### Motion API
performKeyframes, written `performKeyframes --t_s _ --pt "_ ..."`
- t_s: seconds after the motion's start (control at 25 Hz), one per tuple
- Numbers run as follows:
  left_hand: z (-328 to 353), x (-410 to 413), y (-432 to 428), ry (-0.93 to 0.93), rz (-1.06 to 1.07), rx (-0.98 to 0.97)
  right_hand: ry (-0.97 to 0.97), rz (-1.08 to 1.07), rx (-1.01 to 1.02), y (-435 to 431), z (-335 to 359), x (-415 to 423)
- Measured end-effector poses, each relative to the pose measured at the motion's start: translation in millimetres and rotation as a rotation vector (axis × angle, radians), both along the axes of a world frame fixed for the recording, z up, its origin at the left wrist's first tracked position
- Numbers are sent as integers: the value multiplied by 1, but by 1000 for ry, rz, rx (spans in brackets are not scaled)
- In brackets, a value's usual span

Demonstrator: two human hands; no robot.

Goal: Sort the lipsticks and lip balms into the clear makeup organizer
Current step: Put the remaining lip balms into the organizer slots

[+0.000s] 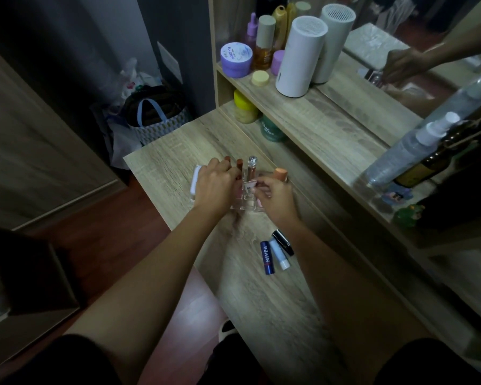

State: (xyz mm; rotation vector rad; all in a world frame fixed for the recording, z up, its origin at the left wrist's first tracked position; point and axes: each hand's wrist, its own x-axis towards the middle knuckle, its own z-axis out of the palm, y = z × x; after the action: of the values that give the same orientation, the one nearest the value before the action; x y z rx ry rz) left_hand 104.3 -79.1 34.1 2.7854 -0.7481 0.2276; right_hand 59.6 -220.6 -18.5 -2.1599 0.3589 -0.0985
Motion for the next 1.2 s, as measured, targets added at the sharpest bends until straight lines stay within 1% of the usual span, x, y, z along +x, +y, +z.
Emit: performKeyframes --t_s 0.24,0.4,0.44,0.52,0.6,0.68,0.72,0.8,0.92,1.0,1.12,1.2 --pt "1 -1 2 34 -4 -85 42 32 1 -3 9 -1" --pt "-2 -19 8 -39 -25 -237 72 23 -43 -13 14 -16" --pt "-6 -29 10 -28 -45 -281 75 32 -71 -17 15 -23" --pt "-19 -52 13 91 -98 -335 91 103 -155 -25 18 -37" --pt "-35 -70 12 330 -121 -308 221 221 -253 -32 21 -53" --pt "-50 -82 8 549 -95 -248 390 338 -363 -37 22 -68" --pt "-55 -87 4 633 -73 -243 435 376 -404 -38 22 -76" --pt "-58 -96 -4 750 -39 -251 463 405 -423 -34 22 -91" --pt "-58 -100 -16 818 -50 -186 462 365 -447 -24 21 -101" --pt "-56 -98 -20 835 11 -170 451 328 -478 -19 21 -102" --pt "-55 -92 -15 816 137 -164 404 353 -551 -11 19 -103" --pt "-55 -87 -8 785 166 -128 383 357 -582 -4 18 -102"
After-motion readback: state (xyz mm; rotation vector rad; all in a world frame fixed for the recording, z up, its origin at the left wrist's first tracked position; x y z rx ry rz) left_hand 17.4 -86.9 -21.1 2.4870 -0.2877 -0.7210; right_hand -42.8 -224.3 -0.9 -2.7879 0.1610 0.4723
